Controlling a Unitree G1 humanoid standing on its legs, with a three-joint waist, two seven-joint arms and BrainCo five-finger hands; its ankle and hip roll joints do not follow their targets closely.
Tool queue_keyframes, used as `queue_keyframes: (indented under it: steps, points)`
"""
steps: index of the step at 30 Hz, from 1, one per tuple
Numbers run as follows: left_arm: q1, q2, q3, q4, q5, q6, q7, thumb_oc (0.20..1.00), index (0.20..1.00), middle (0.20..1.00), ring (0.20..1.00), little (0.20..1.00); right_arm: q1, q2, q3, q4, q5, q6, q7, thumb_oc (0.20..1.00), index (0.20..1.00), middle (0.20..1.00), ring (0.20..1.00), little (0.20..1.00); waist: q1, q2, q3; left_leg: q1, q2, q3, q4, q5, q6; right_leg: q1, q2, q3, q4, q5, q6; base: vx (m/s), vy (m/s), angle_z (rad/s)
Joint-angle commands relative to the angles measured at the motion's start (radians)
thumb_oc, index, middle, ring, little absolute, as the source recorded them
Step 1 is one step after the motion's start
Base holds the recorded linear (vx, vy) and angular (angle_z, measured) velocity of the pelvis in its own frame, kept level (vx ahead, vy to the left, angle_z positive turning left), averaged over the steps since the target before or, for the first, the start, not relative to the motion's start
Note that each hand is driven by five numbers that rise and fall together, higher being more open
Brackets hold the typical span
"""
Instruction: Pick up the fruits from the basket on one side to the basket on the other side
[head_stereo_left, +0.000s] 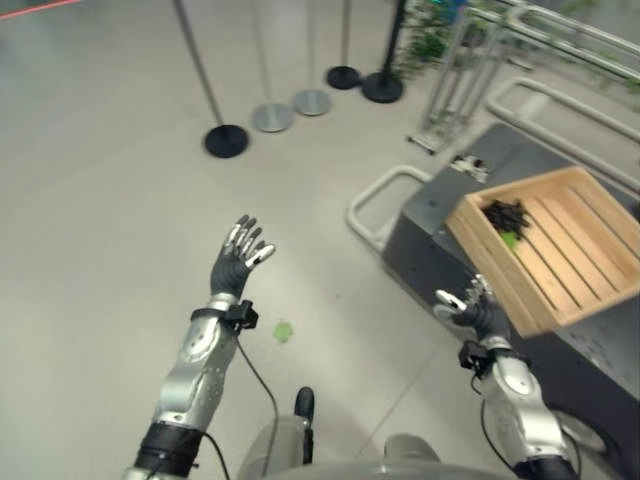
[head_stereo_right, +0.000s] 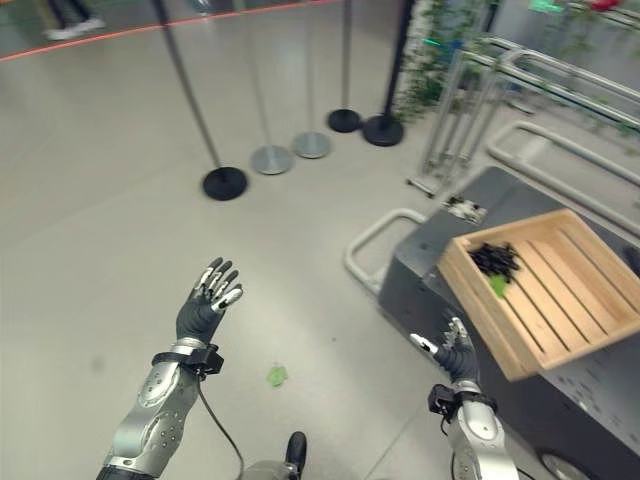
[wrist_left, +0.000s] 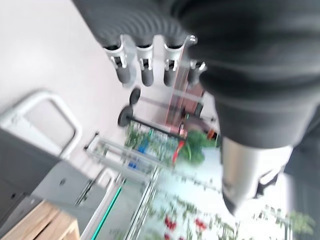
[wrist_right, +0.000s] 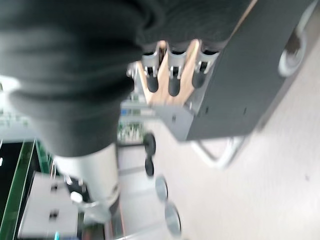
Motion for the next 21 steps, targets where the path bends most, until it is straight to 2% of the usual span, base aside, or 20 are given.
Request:
queue_keyframes:
  steps: [1, 2, 4, 5, 6, 7, 11, 14, 17, 18, 20, 21]
  points:
    - [-0.026, -0.007, -0.006, -0.043, 0.031, -0.056, 0.013, 1.0, 1.0, 1.0, 1.0, 1.0, -0.015, -0.057, 0.004, -0.031, -0.008, -0.046, -0.006, 1.0, 1.0, 1.0, 1.0, 1.0, -0.028, 0.027, -0.016, 0.056, 0.085, -0.014, -0.103, -0.044, -0.087, -0.001, 0.011, -0.086, -0.103, -0.014, -0.01, 0.04, 0.037, -0.82]
    - [-0.036, -0.01, -0.008, -0.029, 0.026, -0.055, 0.019, 1.0, 1.0, 1.0, 1.0, 1.0, -0.027, -0.055, 0.008, -0.023, -0.003, -0.045, -0.012, 1.0, 1.0, 1.0, 1.0, 1.0, -0.021, 0.024, -0.014, 0.057, 0.089, 0.008, -0.098, -0.051, -0.092, -0.003, -0.013, -0.145, -0.154, -0.011, -0.02, 0.01, 0.007, -0.47]
    - [-0.042, -0.015, -0.011, -0.019, 0.022, -0.056, 0.021, 1.0, 1.0, 1.0, 1.0, 1.0, -0.033, -0.057, 0.012, -0.015, -0.001, -0.048, -0.017, 1.0, 1.0, 1.0, 1.0, 1.0, -0.025, 0.025, -0.01, 0.059, 0.093, 0.018, -0.096, -0.055, -0.093, -0.012, -0.007, -0.161, -0.189, -0.005, -0.032, 0.01, -0.04, -0.68]
    - [-0.042, -0.033, -0.017, 0.013, 0.023, -0.048, 0.014, 1.0, 1.0, 1.0, 1.0, 1.0, -0.014, -0.052, 0.01, -0.004, 0.003, -0.043, -0.018, 1.0, 1.0, 1.0, 1.0, 1.0, -0.026, 0.005, -0.028, 0.057, 0.065, 0.034, -0.072, -0.083, -0.092, 0.06, -0.019, -0.168, -0.344, -0.005, -0.045, 0.05, -0.096, -0.53]
    - [-0.039, -0.047, -0.02, 0.026, 0.013, -0.048, 0.018, 1.0, 1.0, 1.0, 1.0, 1.0, -0.015, -0.057, 0.012, 0.002, 0.001, -0.038, -0.024, 1.0, 1.0, 1.0, 1.0, 1.0, -0.027, -0.001, -0.035, 0.054, 0.06, 0.048, -0.062, -0.087, -0.099, 0.092, -0.025, -0.173, -0.416, 0.013, -0.047, 0.05, -0.132, -0.28]
    - [-0.037, -0.055, -0.014, 0.041, 0.018, -0.051, 0.028, 1.0, 1.0, 1.0, 1.0, 1.0, -0.021, -0.06, 0.018, 0.009, -0.009, -0.04, -0.035, 1.0, 1.0, 1.0, 1.0, 1.0, -0.021, 0.004, -0.043, 0.05, 0.068, 0.068, -0.039, -0.092, -0.106, 0.135, -0.009, -0.171, -0.476, 0.023, -0.043, 0.02, -0.084, 0.0]
    - [0.005, -0.06, 0.012, 0.046, -0.002, -0.043, 0.023, 1.0, 1.0, 1.0, 1.0, 1.0, -0.002, -0.076, -0.003, -0.006, -0.003, -0.038, -0.029, 1.0, 1.0, 1.0, 1.0, 1.0, -0.03, 0.018, -0.076, 0.061, 0.106, 0.118, -0.006, -0.099, -0.12, 0.165, 0.024, -0.132, -0.515, 0.007, -0.067, 0.08, -0.109, -0.43]
    - [0.025, -0.06, 0.036, 0.062, -0.003, -0.042, 0.013, 1.0, 1.0, 1.0, 1.0, 1.0, 0.009, -0.091, -0.004, -0.016, -0.012, -0.031, -0.014, 1.0, 1.0, 1.0, 1.0, 1.0, -0.043, 0.029, -0.071, 0.08, 0.127, 0.131, 0.043, -0.123, -0.13, 0.196, 0.05, -0.098, -0.537, -0.005, -0.09, 0.08, -0.135, -0.47]
    - [0.036, -0.066, 0.046, 0.077, -0.011, -0.042, 0.013, 1.0, 1.0, 1.0, 1.0, 1.0, -0.008, -0.121, 0.009, -0.014, -0.024, -0.032, -0.001, 1.0, 1.0, 1.0, 1.0, 1.0, -0.045, 0.037, -0.043, 0.057, 0.13, 0.112, 0.168, -0.14, -0.142, 0.207, 0.066, -0.06, -0.543, -0.018, -0.118, 0.01, -0.131, -0.52]
    - [0.043, -0.068, 0.049, 0.077, -0.014, -0.04, 0.0, 1.0, 1.0, 1.0, 1.0, 1.0, -0.013, -0.133, 0.016, -0.009, -0.025, -0.033, 0.005, 1.0, 1.0, 1.0, 1.0, 1.0, -0.044, 0.04, -0.024, 0.032, 0.135, 0.098, 0.265, -0.129, -0.151, 0.218, 0.076, -0.05, -0.543, -0.023, -0.131, 0.0, -0.143, -0.55]
    - [0.052, -0.07, 0.047, 0.084, -0.023, -0.038, -0.005, 1.0, 1.0, 1.0, 1.0, 1.0, -0.013, -0.15, 0.025, -0.006, -0.025, -0.033, 0.016, 1.0, 1.0, 1.0, 1.0, 1.0, -0.032, 0.04, 0.003, 0.0, 0.12, 0.031, 0.365, -0.079, -0.165, 0.241, 0.089, -0.036, -0.549, -0.026, -0.15, 0.0, -0.105, -0.53]
    - [0.051, -0.074, 0.04, 0.096, -0.028, -0.036, -0.006, 1.0, 1.0, 1.0, 1.0, 1.0, -0.018, -0.157, 0.03, 0.008, -0.027, -0.031, 0.017, 1.0, 1.0, 1.0, 1.0, 1.0, -0.022, 0.042, 0.019, -0.018, 0.098, -0.023, 0.395, -0.042, -0.177, 0.25, 0.093, -0.03, -0.547, -0.027, -0.158, 0.0, -0.075, -0.54]
